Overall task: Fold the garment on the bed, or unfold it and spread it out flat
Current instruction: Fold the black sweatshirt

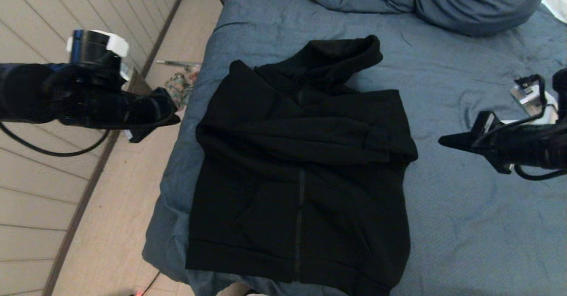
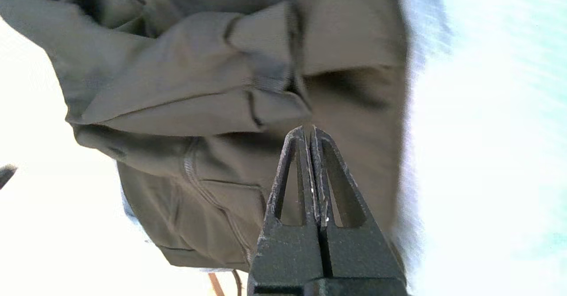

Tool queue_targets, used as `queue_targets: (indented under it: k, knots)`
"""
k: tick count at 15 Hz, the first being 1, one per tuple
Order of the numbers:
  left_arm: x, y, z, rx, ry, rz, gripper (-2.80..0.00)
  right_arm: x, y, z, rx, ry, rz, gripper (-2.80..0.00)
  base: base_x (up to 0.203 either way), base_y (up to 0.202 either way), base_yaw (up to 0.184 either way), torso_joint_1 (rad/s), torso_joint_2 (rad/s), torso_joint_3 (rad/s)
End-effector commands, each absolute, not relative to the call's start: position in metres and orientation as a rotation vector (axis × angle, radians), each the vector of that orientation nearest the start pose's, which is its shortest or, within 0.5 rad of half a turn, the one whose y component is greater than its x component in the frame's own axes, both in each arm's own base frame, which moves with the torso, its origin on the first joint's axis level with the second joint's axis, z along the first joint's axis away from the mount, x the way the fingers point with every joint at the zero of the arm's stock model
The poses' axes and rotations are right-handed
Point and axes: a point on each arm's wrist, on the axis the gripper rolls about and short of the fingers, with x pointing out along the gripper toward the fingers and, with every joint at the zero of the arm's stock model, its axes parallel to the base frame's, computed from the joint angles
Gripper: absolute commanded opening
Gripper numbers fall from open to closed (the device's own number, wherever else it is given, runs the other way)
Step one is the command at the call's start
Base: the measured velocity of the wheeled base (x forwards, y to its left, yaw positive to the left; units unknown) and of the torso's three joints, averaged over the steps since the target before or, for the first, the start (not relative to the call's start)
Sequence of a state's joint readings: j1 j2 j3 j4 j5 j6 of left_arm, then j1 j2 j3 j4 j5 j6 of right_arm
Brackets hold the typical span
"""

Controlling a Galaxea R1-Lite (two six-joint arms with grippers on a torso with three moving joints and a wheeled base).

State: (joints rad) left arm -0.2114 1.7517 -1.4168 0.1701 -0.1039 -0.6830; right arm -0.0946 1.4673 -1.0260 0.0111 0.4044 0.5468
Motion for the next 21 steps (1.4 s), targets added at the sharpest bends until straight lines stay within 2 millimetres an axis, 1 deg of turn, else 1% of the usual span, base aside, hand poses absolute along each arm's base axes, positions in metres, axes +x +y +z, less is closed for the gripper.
queue_targets:
  k: [1, 2, 3, 4, 6, 8, 9, 11, 12, 13, 15, 17, 19, 21]
  knots:
    - [0.278, -0.043, 0.278, -0.698, 0.575, -0.223, -2.8, 0.244, -0.024, 0.246, 0.662, 0.512, 0.152, -2.8, 0.0, 0.0, 0.0, 0.0, 0.0, 0.0]
    - [0.269, -0.032, 0.266, -0.736, 0.634, -0.287, -2.8, 0.244, -0.03, 0.241, 0.676, 0.525, 0.148, -2.8, 0.0, 0.0, 0.0, 0.0, 0.0, 0.0]
    - [0.267, -0.027, 0.257, -0.77, 0.682, -0.375, -2.8, 0.247, -0.033, 0.233, 0.686, 0.551, 0.158, -2.8, 0.0, 0.0, 0.0, 0.0, 0.0, 0.0]
    - [0.272, -0.026, 0.244, -0.791, 0.725, -0.423, -2.8, 0.254, -0.035, 0.226, 0.684, 0.574, 0.167, -2.8, 0.0, 0.0, 0.0, 0.0, 0.0, 0.0]
    - [0.29, -0.025, 0.222, -0.821, 0.786, -0.459, -2.8, 0.266, -0.043, 0.211, 0.674, 0.606, 0.165, -2.8, 0.0, 0.0, 0.0, 0.0, 0.0, 0.0]
    - [0.291, -0.025, 0.22, -0.821, 0.79, -0.466, -2.8, 0.267, -0.048, 0.209, 0.676, 0.605, 0.151, -2.8, 0.0, 0.0, 0.0, 0.0, 0.0, 0.0]
    - [0.289, -0.025, 0.219, -0.818, 0.792, -0.468, -2.8, 0.266, -0.048, 0.209, 0.676, 0.606, 0.152, -2.8, 0.0, 0.0, 0.0, 0.0, 0.0, 0.0]
    - [0.287, -0.025, 0.211, -0.796, 0.802, -0.497, -2.8, 0.264, -0.045, 0.205, 0.669, 0.62, 0.158, -2.8, 0.0, 0.0, 0.0, 0.0, 0.0, 0.0]
    - [0.285, -0.027, 0.206, -0.78, 0.805, -0.514, -2.8, 0.264, -0.044, 0.201, 0.652, 0.633, 0.161, -2.8, 0.0, 0.0, 0.0, 0.0, 0.0, 0.0]
    - [0.285, -0.033, 0.205, -0.76, 0.799, -0.541, -2.8, 0.265, -0.044, 0.2, 0.633, 0.635, 0.166, -2.8, 0.0, 0.0, 0.0, 0.0, 0.0, 0.0]
    - [0.289, -0.035, 0.207, -0.747, 0.776, -0.542, -2.8, 0.263, -0.043, 0.201, 0.623, 0.628, 0.169, -2.8, 0.0, 0.0, 0.0, 0.0, 0.0, 0.0]
    - [0.288, -0.035, 0.211, -0.743, 0.773, -0.546, -2.8, 0.262, -0.041, 0.201, 0.624, 0.633, 0.179, -2.8, 0.0, 0.0, 0.0, 0.0, 0.0, 0.0]
    - [0.285, -0.034, 0.212, -0.762, 0.815, -0.564, -2.8, 0.264, -0.041, 0.199, 0.626, 0.643, 0.182, -2.8, 0.0, 0.0, 0.0, 0.0, 0.0, 0.0]
    - [0.285, -0.035, 0.209, -0.78, 0.853, -0.585, -2.8, 0.265, -0.039, 0.196, 0.627, 0.654, 0.187, -2.8, 0.0, 0.0, 0.0, 0.0, 0.0, 0.0]
